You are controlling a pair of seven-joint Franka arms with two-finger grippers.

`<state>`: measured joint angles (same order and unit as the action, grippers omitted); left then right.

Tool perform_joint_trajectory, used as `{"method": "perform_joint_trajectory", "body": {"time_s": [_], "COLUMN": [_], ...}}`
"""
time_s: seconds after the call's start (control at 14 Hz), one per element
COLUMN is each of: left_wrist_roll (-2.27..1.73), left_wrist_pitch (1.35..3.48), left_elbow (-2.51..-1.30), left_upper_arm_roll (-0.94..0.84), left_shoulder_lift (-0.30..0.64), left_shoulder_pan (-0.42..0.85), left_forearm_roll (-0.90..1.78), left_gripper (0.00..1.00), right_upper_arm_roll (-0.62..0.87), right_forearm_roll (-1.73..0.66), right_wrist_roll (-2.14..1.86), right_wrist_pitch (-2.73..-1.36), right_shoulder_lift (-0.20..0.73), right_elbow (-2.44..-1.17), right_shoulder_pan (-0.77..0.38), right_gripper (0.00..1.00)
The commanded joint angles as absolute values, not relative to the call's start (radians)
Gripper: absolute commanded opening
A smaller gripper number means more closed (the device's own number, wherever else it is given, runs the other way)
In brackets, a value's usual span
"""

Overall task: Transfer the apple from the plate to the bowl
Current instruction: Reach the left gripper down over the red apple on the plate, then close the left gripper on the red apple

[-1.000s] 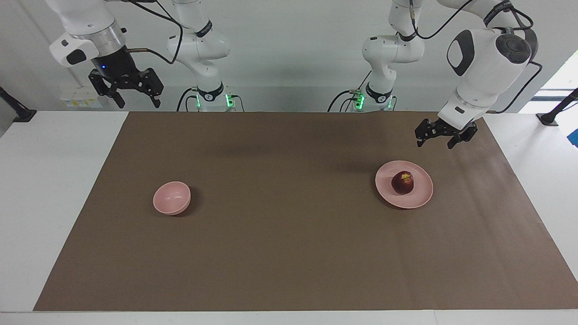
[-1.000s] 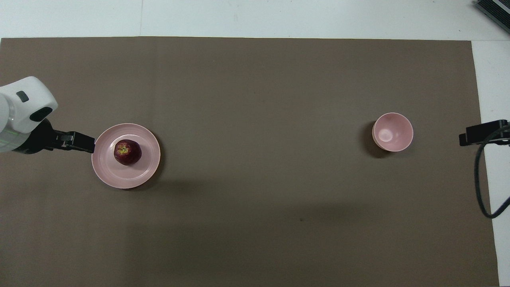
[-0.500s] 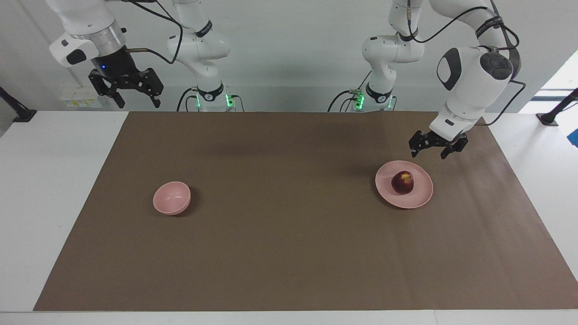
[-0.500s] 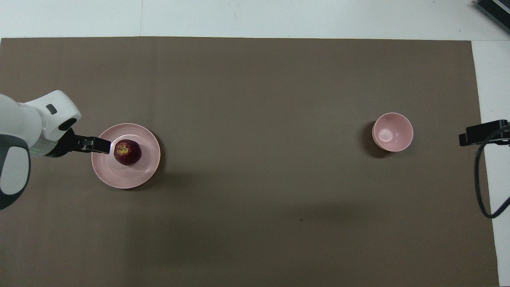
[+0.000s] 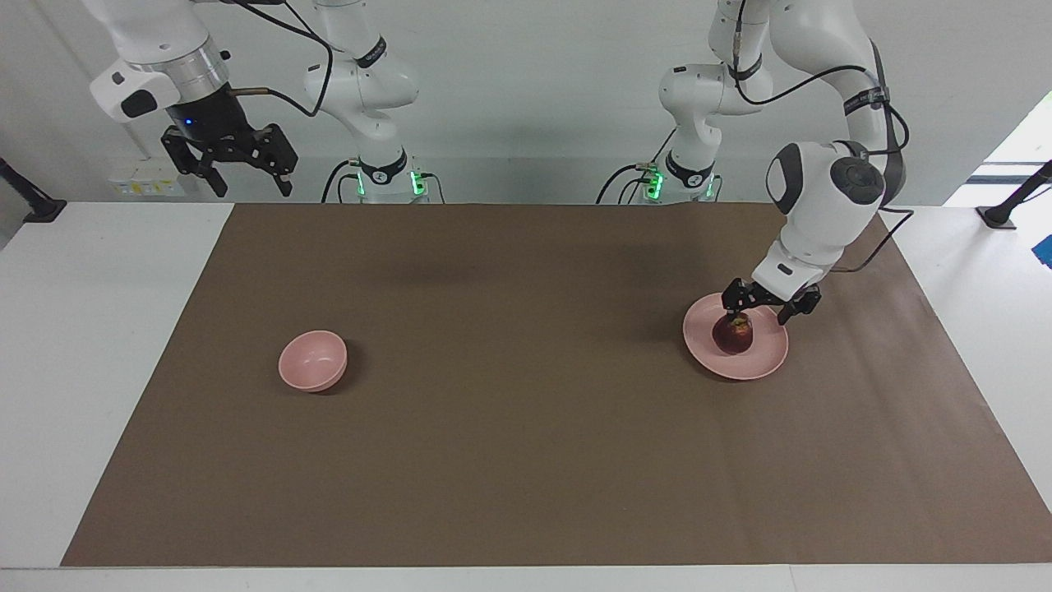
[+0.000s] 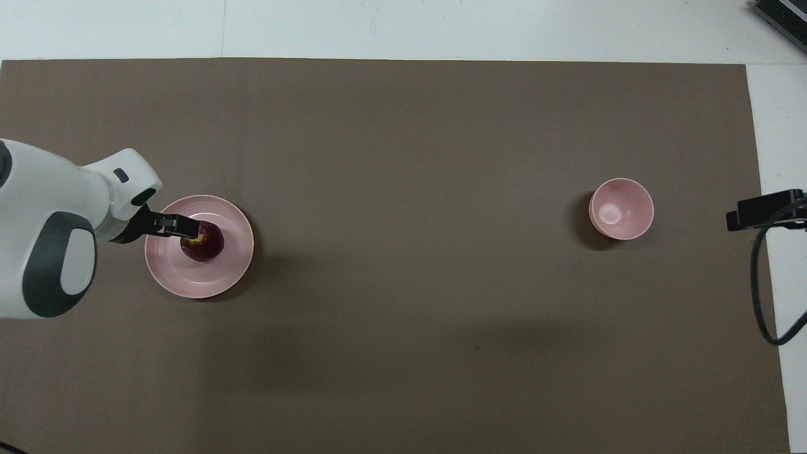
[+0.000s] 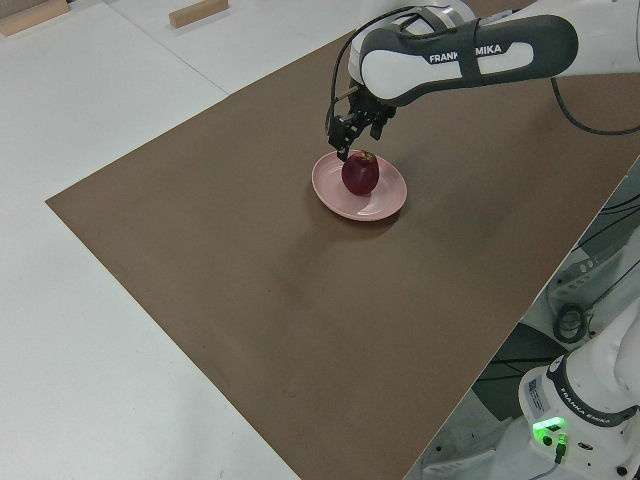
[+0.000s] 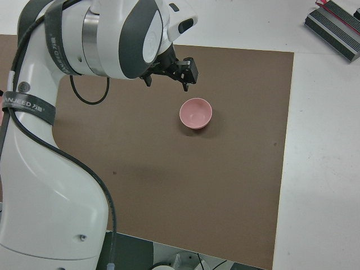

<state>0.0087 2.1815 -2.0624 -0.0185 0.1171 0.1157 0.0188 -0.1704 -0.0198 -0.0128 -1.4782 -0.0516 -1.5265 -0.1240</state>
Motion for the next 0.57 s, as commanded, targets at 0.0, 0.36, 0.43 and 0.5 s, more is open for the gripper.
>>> {"method": "perform_joint_trajectory", "body": {"time_s": [0.0,0.36,0.43,0.5], "left_wrist_roll": [-0.011,-0.003,-0.003,-0.002], "left_wrist_pitch": [2.23,2.299,2.306,2.299], "left_elbow": [-2.089,-2.163,-2.166,-2.175], "left_upper_arm_roll": [-0.006,-0.006,-0.006,-0.006], "left_shoulder_lift": [0.14,0.133,0.133,0.127], "left_shoulder_pan": [0.138,0.132,0.129,0.129], "left_forearm_roll": [0.02,0.02,0.02,0.02], "left_gripper": [1.0,1.0,1.0,1.0], "right_upper_arm_roll": [-0.169,-0.169,-0.169,-0.169], "right_forearm_roll": [-0.044,-0.044,-0.044,-0.044], "right_wrist_roll": [-0.031,-0.031,-0.031,-0.031], "right_wrist_pitch": [-1.489,-1.489,-1.489,-1.489], "right_shoulder_lift": [-0.063,-0.063,-0.063,-0.063], "right_elbow": [-1.54,-1.54,-1.54,-1.54], "right_shoulder_pan": [-0.117,-0.115,-0.117,-0.117], "right_gripper": [1.0,1.0,1.0,1.0]}}
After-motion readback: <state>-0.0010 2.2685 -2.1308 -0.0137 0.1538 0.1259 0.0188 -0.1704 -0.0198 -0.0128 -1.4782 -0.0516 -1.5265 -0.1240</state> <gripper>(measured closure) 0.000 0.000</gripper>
